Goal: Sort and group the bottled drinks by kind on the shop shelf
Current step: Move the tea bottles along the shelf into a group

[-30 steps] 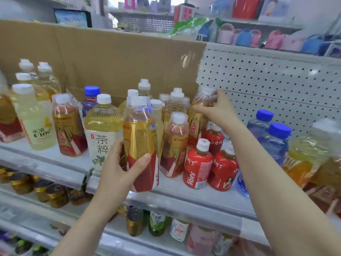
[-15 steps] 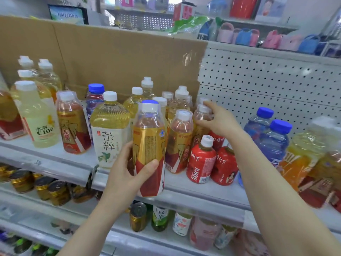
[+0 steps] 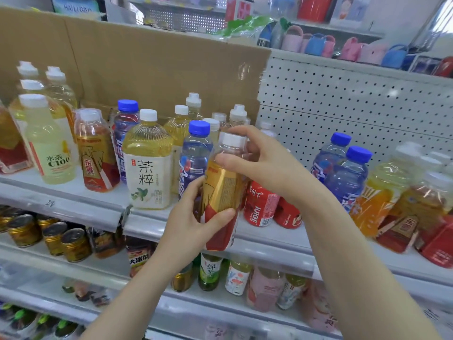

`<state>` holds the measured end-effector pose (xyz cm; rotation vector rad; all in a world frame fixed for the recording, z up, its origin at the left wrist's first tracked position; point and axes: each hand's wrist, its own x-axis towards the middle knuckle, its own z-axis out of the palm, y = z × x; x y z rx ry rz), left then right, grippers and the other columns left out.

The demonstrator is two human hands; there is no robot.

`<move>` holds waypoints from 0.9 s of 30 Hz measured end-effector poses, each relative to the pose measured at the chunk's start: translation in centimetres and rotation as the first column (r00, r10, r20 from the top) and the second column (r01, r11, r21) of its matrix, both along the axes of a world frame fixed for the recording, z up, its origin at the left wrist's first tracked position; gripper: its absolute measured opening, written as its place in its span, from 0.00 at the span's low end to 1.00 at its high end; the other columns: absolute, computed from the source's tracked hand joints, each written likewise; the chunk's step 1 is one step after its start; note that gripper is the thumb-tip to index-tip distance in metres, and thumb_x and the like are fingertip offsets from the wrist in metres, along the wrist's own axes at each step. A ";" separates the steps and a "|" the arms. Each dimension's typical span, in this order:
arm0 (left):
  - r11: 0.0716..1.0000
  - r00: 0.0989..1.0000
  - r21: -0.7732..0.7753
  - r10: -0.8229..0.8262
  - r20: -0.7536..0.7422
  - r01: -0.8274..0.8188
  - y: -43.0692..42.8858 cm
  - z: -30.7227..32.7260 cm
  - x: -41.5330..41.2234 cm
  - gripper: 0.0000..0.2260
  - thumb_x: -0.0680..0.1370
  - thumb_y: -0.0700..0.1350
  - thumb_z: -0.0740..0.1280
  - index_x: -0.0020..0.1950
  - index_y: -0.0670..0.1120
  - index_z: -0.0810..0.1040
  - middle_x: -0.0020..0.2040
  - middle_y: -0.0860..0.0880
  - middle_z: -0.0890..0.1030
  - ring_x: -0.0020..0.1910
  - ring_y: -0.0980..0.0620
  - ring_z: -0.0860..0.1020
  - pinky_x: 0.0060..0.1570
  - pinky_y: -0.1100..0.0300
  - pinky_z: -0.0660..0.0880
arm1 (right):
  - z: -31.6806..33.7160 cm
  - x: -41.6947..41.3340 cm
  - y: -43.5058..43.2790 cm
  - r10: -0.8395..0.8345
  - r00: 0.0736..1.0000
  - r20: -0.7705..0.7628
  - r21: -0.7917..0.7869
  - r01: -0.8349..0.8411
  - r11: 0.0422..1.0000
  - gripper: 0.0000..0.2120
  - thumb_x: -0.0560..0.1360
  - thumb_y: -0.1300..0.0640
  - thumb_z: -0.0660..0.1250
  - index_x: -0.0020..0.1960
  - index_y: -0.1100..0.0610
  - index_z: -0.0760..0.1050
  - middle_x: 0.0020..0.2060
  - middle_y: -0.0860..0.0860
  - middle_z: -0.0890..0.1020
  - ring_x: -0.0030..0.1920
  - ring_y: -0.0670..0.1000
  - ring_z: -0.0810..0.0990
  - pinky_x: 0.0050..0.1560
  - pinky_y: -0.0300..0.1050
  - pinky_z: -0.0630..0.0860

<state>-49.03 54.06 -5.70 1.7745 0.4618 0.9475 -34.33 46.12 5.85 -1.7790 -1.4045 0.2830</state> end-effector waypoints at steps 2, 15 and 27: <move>0.998 0.997 0.043 -0.037 -0.068 0.040 0.2 0.3 0.3 0.35 0.66 0.67 0.71 0.71 0.63 0.67 0.60 0.65 0.79 0.60 0.65 0.77 0.60 0.58 0.76 | 0.0 0.3 -0.7 -0.029 0.999 -0.038 0.023 0.030 0.999 0.23 0.73 0.43 0.75 0.65 0.43 0.73 0.50 0.44 0.84 0.49 0.44 0.84 0.45 0.40 0.80; 0.791 0.933 0.606 0.276 -0.232 -0.083 2.4 6.3 7.8 0.32 0.80 0.46 0.67 0.80 0.45 0.56 0.78 0.46 0.60 0.76 0.46 0.62 0.71 0.55 0.62 | -0.8 3.6 -6.4 -0.396 0.916 0.067 0.085 0.391 0.917 0.23 0.72 0.40 0.73 0.63 0.42 0.70 0.48 0.41 0.82 0.48 0.44 0.82 0.52 0.55 0.82; 0.797 0.934 0.584 0.310 -0.177 -0.154 1.8 6.0 7.5 0.33 0.76 0.44 0.72 0.77 0.52 0.61 0.74 0.51 0.67 0.70 0.49 0.70 0.64 0.57 0.67 | -0.8 5.2 -9.5 -0.447 0.891 0.084 0.110 0.437 0.893 0.25 0.72 0.40 0.74 0.66 0.42 0.70 0.47 0.37 0.79 0.48 0.36 0.77 0.41 0.36 0.72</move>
